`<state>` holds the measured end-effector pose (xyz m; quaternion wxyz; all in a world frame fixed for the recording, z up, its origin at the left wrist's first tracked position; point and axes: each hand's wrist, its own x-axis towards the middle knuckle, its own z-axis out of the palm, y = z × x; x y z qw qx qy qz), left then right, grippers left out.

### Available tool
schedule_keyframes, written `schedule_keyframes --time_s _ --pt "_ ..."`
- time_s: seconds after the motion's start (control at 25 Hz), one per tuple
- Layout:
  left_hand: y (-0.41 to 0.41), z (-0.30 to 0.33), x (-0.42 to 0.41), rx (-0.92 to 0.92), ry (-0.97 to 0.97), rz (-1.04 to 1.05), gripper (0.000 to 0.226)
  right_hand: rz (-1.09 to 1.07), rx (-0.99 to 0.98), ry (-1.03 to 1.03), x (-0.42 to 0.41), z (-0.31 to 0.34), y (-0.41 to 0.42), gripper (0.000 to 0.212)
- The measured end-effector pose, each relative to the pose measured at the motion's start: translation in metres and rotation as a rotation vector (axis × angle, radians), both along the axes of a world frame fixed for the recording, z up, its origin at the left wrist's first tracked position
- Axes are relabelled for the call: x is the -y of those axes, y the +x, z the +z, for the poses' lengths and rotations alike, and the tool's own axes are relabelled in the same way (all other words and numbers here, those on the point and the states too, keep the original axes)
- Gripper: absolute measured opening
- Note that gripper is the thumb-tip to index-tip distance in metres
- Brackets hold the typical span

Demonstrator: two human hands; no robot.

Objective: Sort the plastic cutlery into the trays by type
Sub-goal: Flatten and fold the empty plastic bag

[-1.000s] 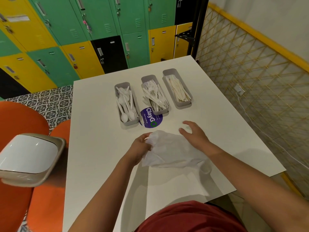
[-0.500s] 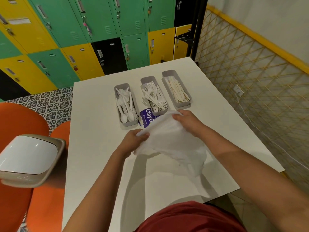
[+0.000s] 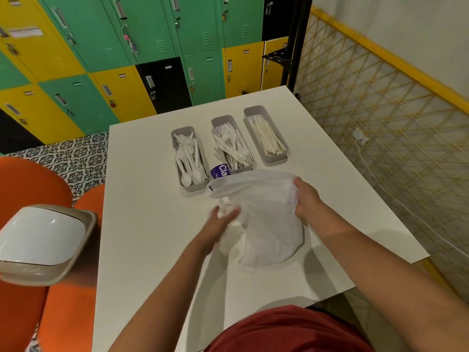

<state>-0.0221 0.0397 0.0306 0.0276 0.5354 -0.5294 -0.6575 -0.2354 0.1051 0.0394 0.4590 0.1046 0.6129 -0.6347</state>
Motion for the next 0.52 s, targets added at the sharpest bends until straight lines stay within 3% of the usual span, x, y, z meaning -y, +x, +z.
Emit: schedule_keyframes --time_s 0.12,0.28,0.4,0.52 --pt "-0.013 -0.014 -0.037 -0.002 0.057 -0.306 0.048 -0.032 0.033 0.022 -0.006 -0.009 0.005 0.041" --pt "-0.020 -0.038 -0.044 0.041 0.018 -0.327 0.007 0.003 0.057 0.037 -0.008 -0.017 0.006 0.046" --pt "-0.014 -0.037 -0.037 0.090 0.010 -0.282 0.027 -0.046 -0.001 0.054 -0.015 -0.015 -0.004 0.048" --pt "0.003 -0.033 -0.018 0.149 -0.072 -0.212 0.024 -0.118 0.025 -0.003 -0.028 -0.016 -0.016 0.044"
